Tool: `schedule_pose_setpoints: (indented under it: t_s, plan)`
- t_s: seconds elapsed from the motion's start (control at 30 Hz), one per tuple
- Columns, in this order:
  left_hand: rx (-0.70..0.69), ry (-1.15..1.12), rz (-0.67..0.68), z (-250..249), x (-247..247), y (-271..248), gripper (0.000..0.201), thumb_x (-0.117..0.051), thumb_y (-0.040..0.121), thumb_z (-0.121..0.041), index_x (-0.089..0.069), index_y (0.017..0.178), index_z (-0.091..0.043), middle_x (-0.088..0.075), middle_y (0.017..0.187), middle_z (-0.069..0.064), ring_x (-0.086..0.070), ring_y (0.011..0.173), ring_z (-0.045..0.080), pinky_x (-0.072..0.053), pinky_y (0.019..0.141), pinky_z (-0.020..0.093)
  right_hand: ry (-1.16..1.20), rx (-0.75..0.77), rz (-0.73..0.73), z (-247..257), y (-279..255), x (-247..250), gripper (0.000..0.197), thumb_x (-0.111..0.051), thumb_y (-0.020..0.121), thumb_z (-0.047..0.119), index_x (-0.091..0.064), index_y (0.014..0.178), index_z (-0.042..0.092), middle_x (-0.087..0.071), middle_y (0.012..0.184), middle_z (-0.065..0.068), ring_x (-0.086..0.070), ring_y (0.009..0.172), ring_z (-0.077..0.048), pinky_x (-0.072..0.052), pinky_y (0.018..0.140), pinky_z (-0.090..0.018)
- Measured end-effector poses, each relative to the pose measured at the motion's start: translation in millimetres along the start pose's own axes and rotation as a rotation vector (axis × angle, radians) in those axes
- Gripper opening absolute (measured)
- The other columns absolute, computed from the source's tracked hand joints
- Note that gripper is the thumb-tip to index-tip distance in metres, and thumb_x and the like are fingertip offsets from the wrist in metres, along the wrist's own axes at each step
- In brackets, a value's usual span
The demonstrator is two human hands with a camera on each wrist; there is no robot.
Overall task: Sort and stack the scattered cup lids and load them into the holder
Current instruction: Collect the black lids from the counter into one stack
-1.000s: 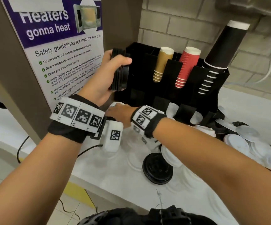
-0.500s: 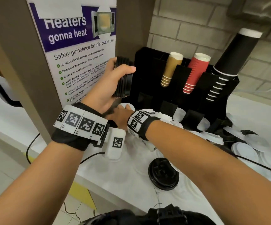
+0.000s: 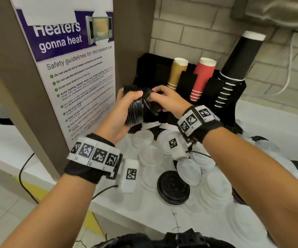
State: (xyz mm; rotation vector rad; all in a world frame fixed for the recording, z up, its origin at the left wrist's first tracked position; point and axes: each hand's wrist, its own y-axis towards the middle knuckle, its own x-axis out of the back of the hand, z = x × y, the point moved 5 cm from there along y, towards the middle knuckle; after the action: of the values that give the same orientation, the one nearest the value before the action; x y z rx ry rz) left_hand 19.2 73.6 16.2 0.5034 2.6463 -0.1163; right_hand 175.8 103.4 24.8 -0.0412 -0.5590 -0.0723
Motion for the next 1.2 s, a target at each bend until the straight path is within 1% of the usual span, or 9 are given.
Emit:
schedule_pose_setpoints:
  t_s: [0.1,0.2,0.3,0.5,0.73,0.87,0.97,1.07,1.2]
  plan:
    - [0.062,-0.026,-0.017,25,-4,-3,0.055,-0.054,0.093,-0.033,-0.043,0.142,-0.011,-0.059,0.114,0.01,-0.061,0.088,0.015,-0.05,0.062,0.027,0.31,0.004,0.102,-3,-23,2,0.016,-0.057,0.089,0.029,-0.057,0.104,0.025,-0.058,0.091,0.0,-0.056,0.077,-0.013,-0.043,0.07,-0.028]
    - [0.093,-0.056,-0.03,36,-5,-4,0.051,-0.054,0.093,-0.036,-0.047,0.139,-0.015,-0.064,0.115,0.01,-0.063,0.096,0.019,-0.05,0.068,0.03,0.276,0.074,0.189,1,-47,2,0.033,-0.059,0.082,0.031,-0.055,0.114,0.031,-0.064,0.095,-0.001,-0.064,0.083,-0.015,-0.049,0.076,-0.033]
    - [0.093,-0.085,-0.015,38,-8,-6,0.057,-0.058,0.087,-0.041,-0.048,0.137,-0.016,-0.063,0.126,0.015,-0.065,0.106,0.024,-0.054,0.073,0.034,0.2,0.135,0.245,2,-64,0,0.048,-0.064,0.085,0.018,-0.05,0.127,0.037,-0.06,0.11,-0.011,-0.063,0.102,-0.024,-0.056,0.086,-0.039]
    - [0.123,-0.066,0.047,46,-14,-11,0.053,-0.056,0.088,-0.044,-0.046,0.134,-0.022,-0.062,0.129,0.012,-0.068,0.104,0.024,-0.057,0.068,0.033,0.191,0.177,0.231,2,-78,-4,0.056,-0.069,0.083,0.005,-0.05,0.124,0.038,-0.053,0.116,-0.013,-0.065,0.1,-0.033,-0.058,0.08,-0.035]
    - [0.11,0.001,0.084,49,-10,-13,0.051,-0.057,0.09,-0.047,-0.045,0.134,-0.025,-0.061,0.129,0.01,-0.064,0.112,0.031,-0.057,0.075,0.037,0.175,0.193,0.232,2,-79,-6,0.056,-0.071,0.083,0.007,-0.05,0.13,0.03,-0.055,0.12,-0.014,-0.066,0.102,-0.029,-0.058,0.083,-0.039]
    - [0.029,0.035,0.01,33,2,-7,0.059,-0.065,0.075,-0.043,-0.051,0.128,-0.02,-0.062,0.111,0.006,-0.065,0.091,0.019,-0.056,0.064,0.033,0.183,0.192,0.173,1,-63,-7,0.038,-0.06,0.093,0.027,-0.052,0.13,0.024,-0.064,0.117,-0.006,-0.064,0.107,-0.015,-0.056,0.088,-0.033]
    - [-0.06,0.029,-0.065,10,13,2,0.043,-0.065,0.073,-0.041,-0.052,0.11,-0.025,-0.061,0.095,-0.002,-0.065,0.077,0.012,-0.053,0.055,0.029,-0.082,0.104,0.09,-4,-39,-10,0.031,-0.046,0.1,0.029,-0.056,0.127,0.017,-0.062,0.119,0.002,-0.058,0.111,-0.009,-0.047,0.092,-0.026]
    - [-0.091,0.003,-0.069,-5,16,9,0.048,-0.065,0.073,-0.04,-0.047,0.113,-0.02,-0.06,0.088,-0.002,-0.064,0.071,0.013,-0.05,0.052,0.028,-0.593,0.018,0.293,-12,-11,-42,0.035,-0.041,0.101,0.022,-0.055,0.132,0.015,-0.051,0.136,-0.008,-0.047,0.125,-0.025,-0.037,0.107,-0.035]
    - [-0.123,0.012,-0.044,-17,12,13,0.041,-0.064,0.074,-0.037,-0.047,0.107,-0.022,-0.06,0.082,-0.005,-0.065,0.069,0.009,-0.053,0.055,0.029,-1.097,-0.124,0.432,-31,17,-89,0.046,-0.038,0.099,0.038,-0.041,0.143,0.027,-0.031,0.145,-0.007,-0.028,0.131,-0.034,-0.028,0.109,-0.045]
